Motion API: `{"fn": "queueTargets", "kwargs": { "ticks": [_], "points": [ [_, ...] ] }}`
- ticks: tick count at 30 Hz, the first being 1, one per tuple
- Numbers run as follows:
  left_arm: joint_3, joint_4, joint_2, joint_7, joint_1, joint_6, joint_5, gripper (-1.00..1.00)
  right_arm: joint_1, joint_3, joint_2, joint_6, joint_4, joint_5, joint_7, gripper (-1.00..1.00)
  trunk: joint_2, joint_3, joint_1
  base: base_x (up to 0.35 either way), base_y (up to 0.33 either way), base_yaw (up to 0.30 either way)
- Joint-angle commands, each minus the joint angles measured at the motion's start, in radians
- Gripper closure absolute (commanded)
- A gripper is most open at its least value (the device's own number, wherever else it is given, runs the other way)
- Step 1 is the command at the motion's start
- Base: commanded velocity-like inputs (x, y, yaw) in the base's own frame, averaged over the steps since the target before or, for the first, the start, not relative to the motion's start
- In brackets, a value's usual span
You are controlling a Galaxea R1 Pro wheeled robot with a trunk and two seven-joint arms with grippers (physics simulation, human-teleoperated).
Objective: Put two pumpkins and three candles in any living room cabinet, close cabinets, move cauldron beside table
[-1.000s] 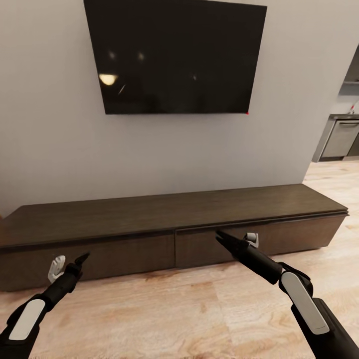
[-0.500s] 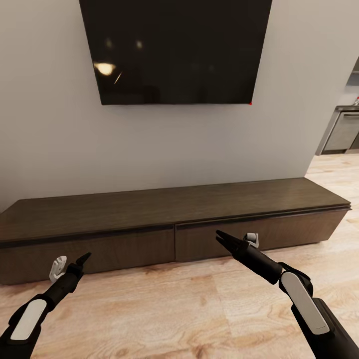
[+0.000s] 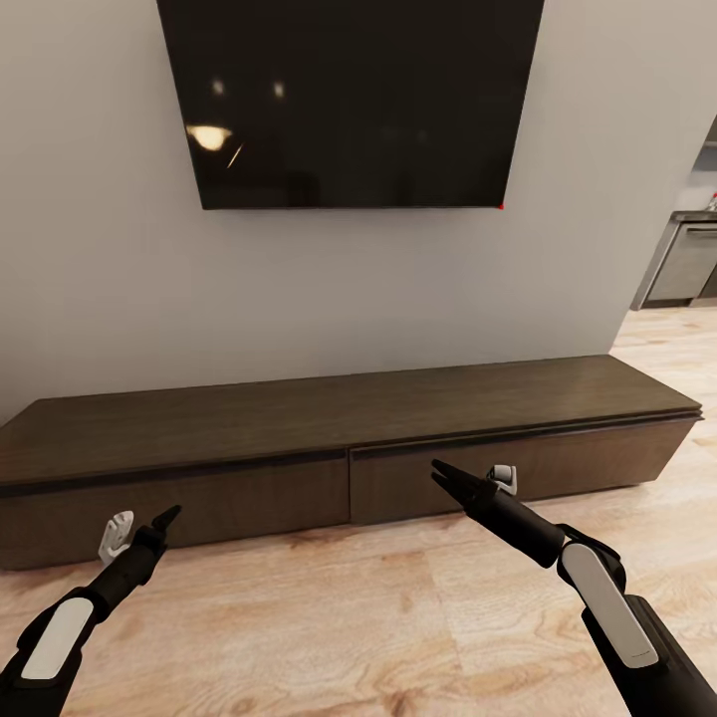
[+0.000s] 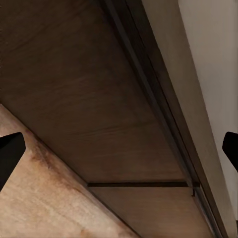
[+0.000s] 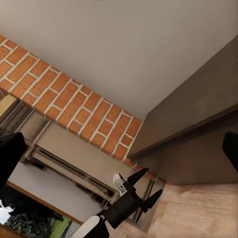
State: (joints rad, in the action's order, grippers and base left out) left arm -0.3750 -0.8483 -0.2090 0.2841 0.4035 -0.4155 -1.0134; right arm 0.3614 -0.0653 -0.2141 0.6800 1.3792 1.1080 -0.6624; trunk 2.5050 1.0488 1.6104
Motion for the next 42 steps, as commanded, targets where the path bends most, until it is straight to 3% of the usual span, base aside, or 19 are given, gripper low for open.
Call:
{"fn": "queueTargets", "kwargs": {
  "ticks": [1,42],
  "points": [
    [-0.002,0.0,0.0,0.001,0.001,-0.009,-0.007,-1.0,0.001,-0.001,-0.001,0.006,0.0,0.007,0.001,-1.0,0.0,0.001,0.0,0.129,0.0,0.0],
    [-0.002,0.0,0.001,-0.003,0.001,-0.009,-0.007,-1.0,0.001,-0.002,0.0,0.006,0.0,0.007,-0.006,-1.0,0.0,0.001,0.0,0.113,0.004,0.0]
  ]
}}
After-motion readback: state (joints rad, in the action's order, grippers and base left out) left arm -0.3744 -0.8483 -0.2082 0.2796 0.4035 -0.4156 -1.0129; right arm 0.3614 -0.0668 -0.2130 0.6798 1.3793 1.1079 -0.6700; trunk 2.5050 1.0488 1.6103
